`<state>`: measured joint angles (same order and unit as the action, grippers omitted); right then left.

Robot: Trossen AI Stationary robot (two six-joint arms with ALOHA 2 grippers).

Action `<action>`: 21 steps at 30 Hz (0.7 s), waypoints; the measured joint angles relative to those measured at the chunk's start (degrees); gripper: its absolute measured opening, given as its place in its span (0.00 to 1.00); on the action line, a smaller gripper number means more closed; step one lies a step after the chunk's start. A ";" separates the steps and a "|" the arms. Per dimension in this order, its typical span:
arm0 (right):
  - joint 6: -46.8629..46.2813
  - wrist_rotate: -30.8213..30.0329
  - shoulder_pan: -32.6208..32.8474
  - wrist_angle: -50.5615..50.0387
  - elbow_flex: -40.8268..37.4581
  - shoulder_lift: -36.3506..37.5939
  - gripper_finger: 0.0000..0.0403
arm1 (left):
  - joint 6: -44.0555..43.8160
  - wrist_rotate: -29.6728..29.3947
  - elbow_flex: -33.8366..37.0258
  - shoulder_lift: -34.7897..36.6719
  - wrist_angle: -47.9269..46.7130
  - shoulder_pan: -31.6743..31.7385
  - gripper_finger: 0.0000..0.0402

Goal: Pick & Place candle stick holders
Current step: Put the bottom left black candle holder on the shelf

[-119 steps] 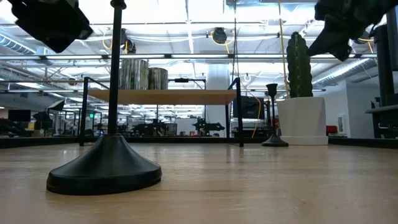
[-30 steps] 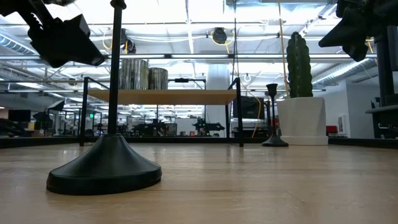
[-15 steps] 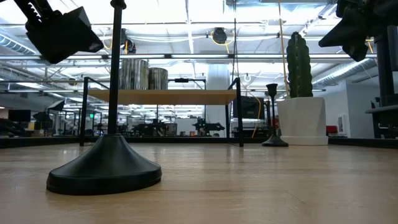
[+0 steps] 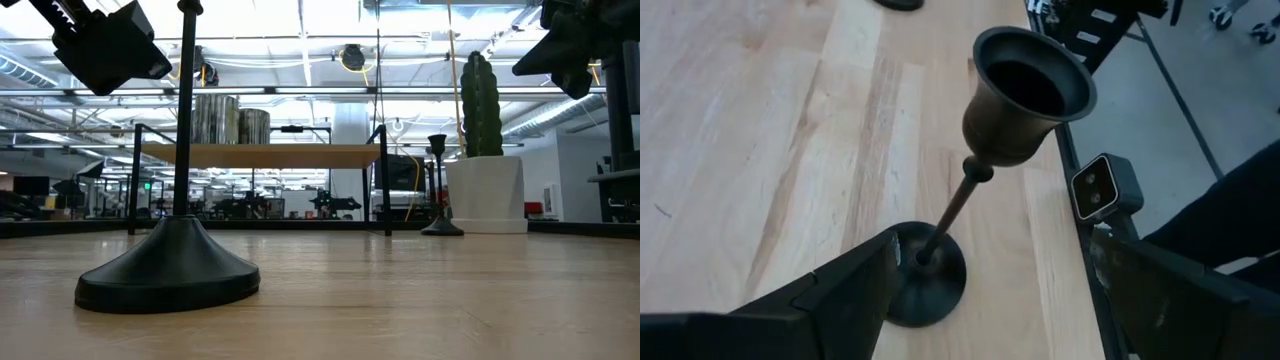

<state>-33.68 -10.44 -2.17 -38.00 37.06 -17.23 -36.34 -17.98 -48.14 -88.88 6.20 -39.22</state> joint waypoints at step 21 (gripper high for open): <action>-0.60 0.02 0.01 0.00 0.00 0.00 0.00 | -0.13 -0.08 0.00 0.00 4.63 -0.02 0.85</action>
<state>-34.28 -10.41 -2.15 -38.00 37.06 -17.23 -36.47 -18.05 -48.14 -88.88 10.83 -39.24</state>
